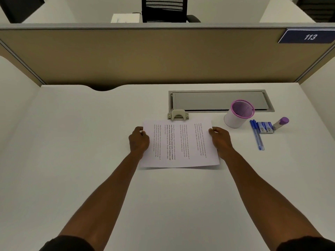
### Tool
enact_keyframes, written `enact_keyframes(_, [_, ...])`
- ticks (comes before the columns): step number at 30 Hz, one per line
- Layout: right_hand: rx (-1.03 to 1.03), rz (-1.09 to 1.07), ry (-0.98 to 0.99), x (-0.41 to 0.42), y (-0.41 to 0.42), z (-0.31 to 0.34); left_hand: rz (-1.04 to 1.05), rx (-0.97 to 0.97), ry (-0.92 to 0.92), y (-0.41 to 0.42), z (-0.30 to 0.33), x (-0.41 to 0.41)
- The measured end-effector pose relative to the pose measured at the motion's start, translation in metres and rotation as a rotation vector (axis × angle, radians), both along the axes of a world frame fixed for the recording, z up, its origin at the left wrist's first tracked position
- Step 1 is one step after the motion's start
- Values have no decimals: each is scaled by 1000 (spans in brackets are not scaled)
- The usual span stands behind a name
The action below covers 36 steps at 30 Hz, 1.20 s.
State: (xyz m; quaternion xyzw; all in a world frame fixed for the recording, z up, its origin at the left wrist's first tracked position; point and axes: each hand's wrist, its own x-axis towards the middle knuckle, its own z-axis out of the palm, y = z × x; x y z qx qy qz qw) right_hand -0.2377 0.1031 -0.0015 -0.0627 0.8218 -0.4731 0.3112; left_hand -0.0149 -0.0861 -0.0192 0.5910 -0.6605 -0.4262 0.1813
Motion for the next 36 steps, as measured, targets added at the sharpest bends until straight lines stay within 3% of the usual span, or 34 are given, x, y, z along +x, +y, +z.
enact_keyframes(5, [21,12,21,-1,-5,0,-83,-154,-133,-3,5,-3])
enact_keyframes(8, [15,19,25,-2,-4,-3,-214,-352,-257,-3,10,-9])
enact_keyframes(14, [-2,24,-2,-4,-4,-5,-793,-628,-249,-1,21,-52])
enact_keyframes(17, [-6,16,-31,-6,-4,-5,-959,-695,-337,-1,21,-76])
enact_keyframes(23, [-6,-8,-61,-7,-7,-7,-1046,-665,-446,-7,16,-101])
enact_keyframes(36, [-38,-55,-110,-7,-9,-10,-1030,-576,-412,-1,1,-100])
